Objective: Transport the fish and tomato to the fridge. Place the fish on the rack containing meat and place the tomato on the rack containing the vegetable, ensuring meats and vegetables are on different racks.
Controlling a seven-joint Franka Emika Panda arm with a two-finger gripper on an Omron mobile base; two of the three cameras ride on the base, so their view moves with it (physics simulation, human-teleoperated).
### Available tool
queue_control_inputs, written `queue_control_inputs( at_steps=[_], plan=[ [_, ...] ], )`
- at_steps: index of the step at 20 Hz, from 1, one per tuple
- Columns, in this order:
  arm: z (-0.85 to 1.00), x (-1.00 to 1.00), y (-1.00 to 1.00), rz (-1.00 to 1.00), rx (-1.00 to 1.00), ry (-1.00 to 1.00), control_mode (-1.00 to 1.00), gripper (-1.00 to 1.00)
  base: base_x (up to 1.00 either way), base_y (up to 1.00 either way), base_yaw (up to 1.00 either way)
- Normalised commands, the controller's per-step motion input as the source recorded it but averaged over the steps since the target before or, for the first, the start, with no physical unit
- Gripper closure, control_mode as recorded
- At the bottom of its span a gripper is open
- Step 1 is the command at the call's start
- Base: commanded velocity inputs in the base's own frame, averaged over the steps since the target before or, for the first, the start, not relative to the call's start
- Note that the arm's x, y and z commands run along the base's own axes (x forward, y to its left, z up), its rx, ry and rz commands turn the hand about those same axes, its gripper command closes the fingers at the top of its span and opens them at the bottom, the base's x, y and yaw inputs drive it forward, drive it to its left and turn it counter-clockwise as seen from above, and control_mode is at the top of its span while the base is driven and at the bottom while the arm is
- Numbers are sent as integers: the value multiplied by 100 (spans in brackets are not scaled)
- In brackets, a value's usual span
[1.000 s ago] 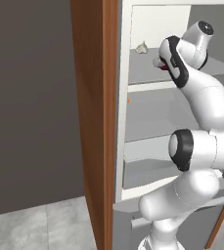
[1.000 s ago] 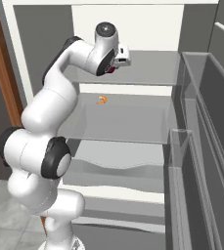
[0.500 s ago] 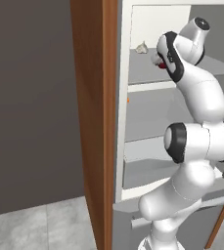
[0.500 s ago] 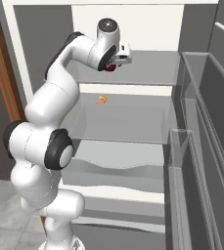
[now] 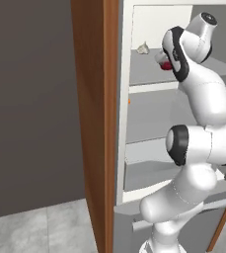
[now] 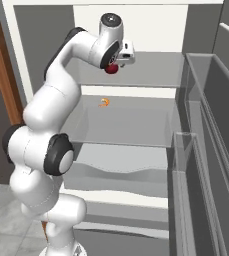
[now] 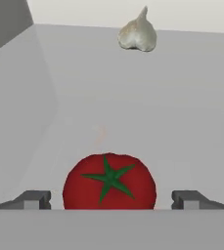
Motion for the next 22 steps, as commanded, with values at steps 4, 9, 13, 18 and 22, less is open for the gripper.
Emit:
queue_control_inputs(
  at_steps=[4, 9, 13, 18, 22],
  plan=[
    [-10, -37, 0, 0, 0, 0, -100, -100, 0, 0, 0],
    [-25, -72, 0, 0, 0, 0, -100, -100, 0, 0, 0],
    [-16, -93, 19, 0, 0, -2, -100, -100, 0, 0, 0],
    [0, -100, 40, 0, 0, -4, -100, -100, 0, 0, 0],
    [0, -100, 21, 0, 0, 0, -100, -100, 0, 0, 0]
  ],
)
